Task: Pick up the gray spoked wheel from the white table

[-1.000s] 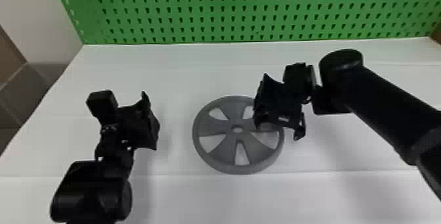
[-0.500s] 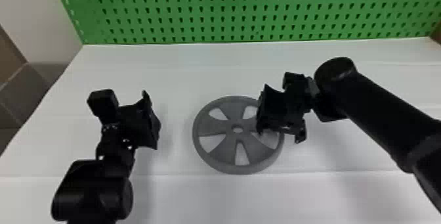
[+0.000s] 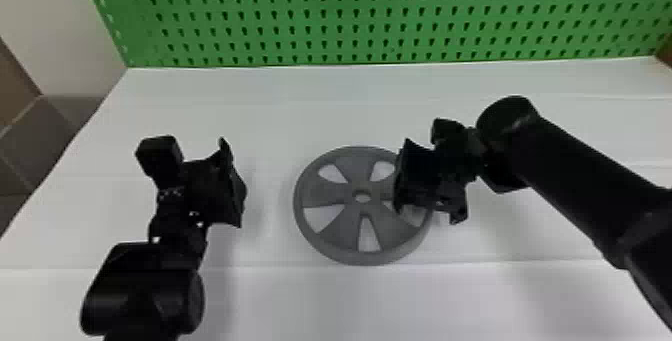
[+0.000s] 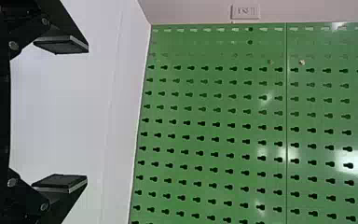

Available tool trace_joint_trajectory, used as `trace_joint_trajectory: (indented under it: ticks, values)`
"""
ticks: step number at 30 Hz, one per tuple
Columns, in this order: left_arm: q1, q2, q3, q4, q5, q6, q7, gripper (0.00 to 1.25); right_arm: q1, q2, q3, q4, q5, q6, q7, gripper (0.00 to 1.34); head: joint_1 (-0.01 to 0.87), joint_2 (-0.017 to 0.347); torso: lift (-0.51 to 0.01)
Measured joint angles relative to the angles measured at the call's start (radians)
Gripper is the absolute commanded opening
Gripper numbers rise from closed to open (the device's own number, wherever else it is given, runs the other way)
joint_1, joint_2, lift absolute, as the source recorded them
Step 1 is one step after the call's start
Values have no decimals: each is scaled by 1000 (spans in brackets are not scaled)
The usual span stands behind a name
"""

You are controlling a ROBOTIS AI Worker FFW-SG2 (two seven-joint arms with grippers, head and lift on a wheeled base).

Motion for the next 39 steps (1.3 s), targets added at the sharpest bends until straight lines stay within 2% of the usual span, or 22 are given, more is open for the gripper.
trace_joint_trajectory:
  ticks: [9, 17, 29, 39]
  values:
    - [-2, 0, -1, 3, 1, 0, 0, 970, -2, -1, -10, 5, 14, 6, 38, 1195, 834, 83, -64]
    - [-2, 0, -2, 5, 2, -1, 0, 970, -20, 11, 60, -5, 65, 22, 39, 1195, 834, 83, -64]
    - [-3, 0, -5, 6, -2, -2, 0, 970, -19, 0, 34, 30, 22, 15, 42, 1212, 834, 83, -64]
    - [-7, 0, -8, 8, -7, -2, 0, 970, -24, 0, 55, 47, -9, -3, 70, 1212, 834, 83, -64]
